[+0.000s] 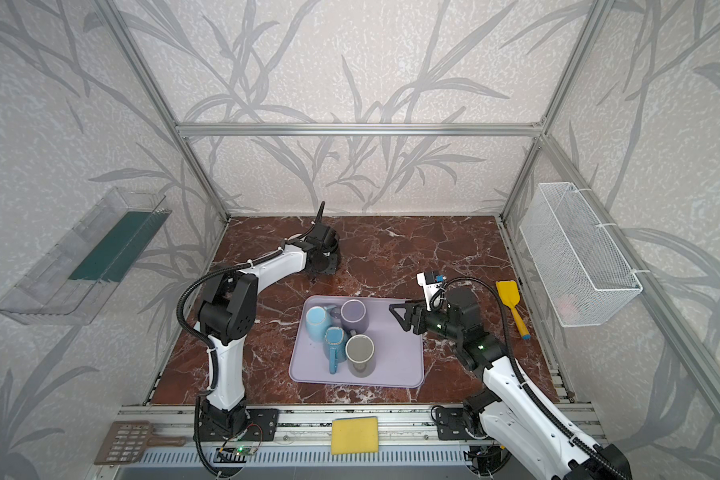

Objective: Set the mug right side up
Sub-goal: 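Lower the black mug upright beside the white mug with the left gripper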

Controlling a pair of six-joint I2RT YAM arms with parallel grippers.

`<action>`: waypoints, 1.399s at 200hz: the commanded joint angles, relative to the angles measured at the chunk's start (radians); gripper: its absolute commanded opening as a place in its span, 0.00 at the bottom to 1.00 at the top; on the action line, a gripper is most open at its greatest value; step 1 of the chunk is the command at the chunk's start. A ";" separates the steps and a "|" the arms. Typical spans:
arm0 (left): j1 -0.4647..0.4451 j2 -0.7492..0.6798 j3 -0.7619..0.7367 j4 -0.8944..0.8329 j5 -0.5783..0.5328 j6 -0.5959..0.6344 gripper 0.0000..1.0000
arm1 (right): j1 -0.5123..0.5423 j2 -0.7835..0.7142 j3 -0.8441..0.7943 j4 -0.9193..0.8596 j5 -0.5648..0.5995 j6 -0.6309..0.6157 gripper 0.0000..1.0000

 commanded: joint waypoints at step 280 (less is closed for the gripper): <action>-0.013 -0.129 0.057 -0.070 -0.081 -0.005 0.48 | -0.005 -0.051 -0.003 -0.054 0.038 -0.029 0.69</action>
